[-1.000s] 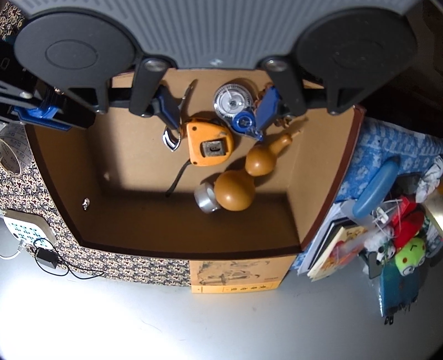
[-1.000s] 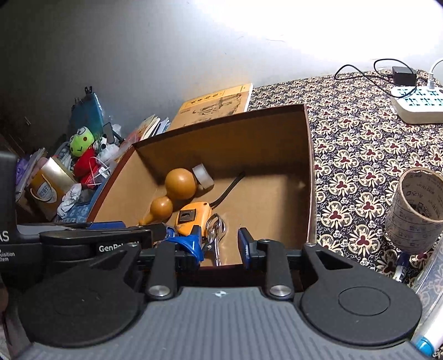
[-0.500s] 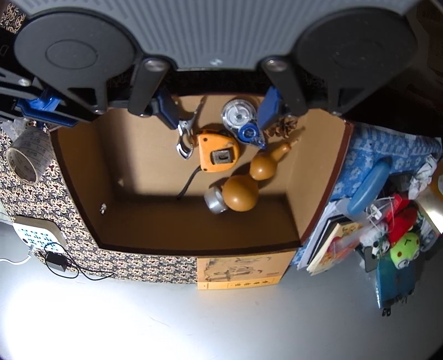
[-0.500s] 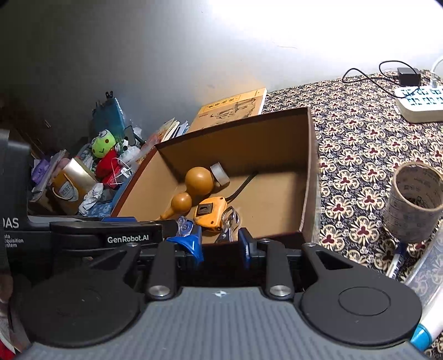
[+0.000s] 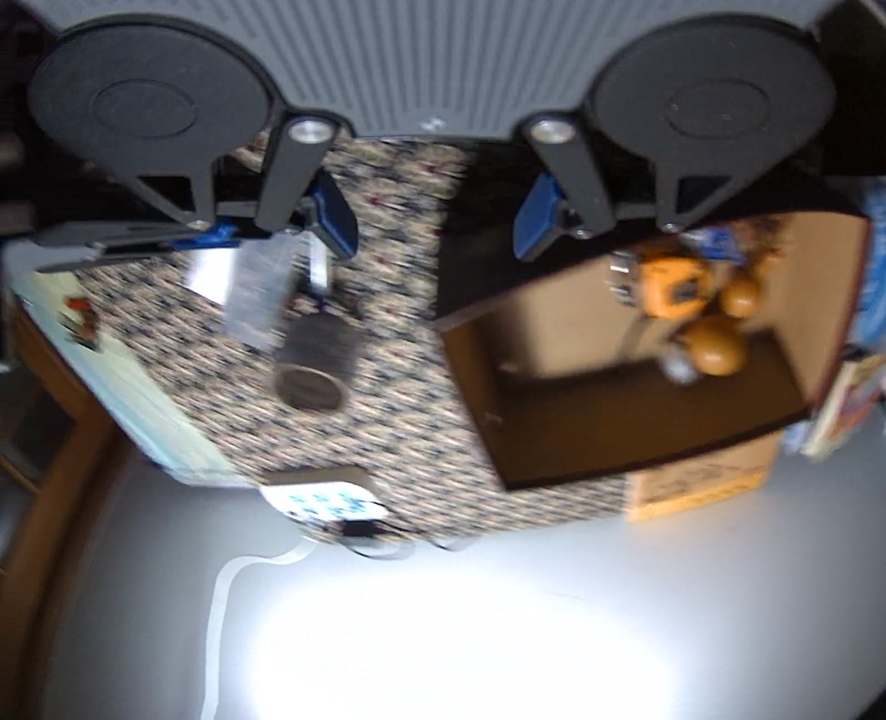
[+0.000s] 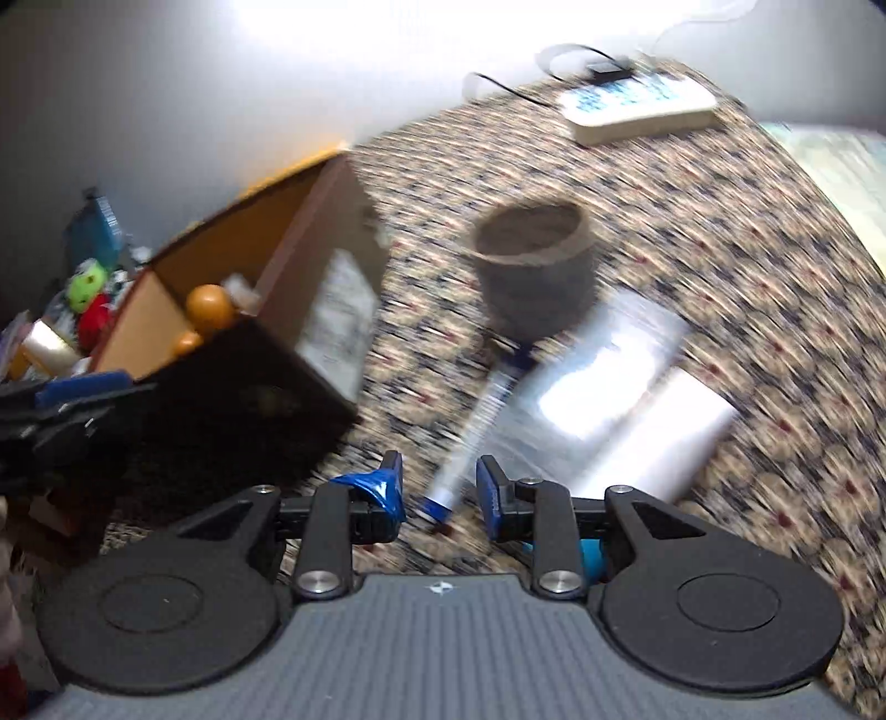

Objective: Organize rigid objects
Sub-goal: 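Move the left gripper back to the white tube with blue cap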

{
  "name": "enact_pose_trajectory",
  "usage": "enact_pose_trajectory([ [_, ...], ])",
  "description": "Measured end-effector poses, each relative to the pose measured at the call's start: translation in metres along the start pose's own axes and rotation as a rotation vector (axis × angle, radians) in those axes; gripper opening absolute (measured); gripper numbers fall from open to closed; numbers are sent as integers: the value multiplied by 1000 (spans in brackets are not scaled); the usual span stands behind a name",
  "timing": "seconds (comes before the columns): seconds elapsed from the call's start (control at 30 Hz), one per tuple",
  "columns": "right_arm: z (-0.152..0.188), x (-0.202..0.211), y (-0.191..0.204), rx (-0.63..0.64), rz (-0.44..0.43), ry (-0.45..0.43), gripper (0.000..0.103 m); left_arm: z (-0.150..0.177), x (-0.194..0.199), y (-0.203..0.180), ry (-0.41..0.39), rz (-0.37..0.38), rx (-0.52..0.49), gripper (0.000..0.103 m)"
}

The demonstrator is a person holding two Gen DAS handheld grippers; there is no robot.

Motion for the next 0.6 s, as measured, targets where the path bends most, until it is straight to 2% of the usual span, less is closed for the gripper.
enact_pose_trajectory([
  [0.1,9,7,-32,-58,39,7,11,11,-23,-32,72,141,-3,65],
  [0.17,10,11,-51,-91,60,2,11,18,-39,-49,120,184,0,66],
  [0.33,8,19,-84,-151,98,-16,11,27,-68,-77,164,167,-4,69],
  [0.5,12,17,-106,-173,120,9,11,27,-85,-101,160,171,-98,70],
  [0.6,10,16,-115,-202,100,16,11,27,-90,-110,146,164,-140,70],
])
Point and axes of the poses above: each gripper's, at about its wrist camera, not at the fingertips, and x roughly against the way its jaws point, y to its left, z to its underside, the point moved 6 cm from there along -x, roughly the way its jaws point, and after that the axes turned 3 degrees about z, right-handed, at the moved point
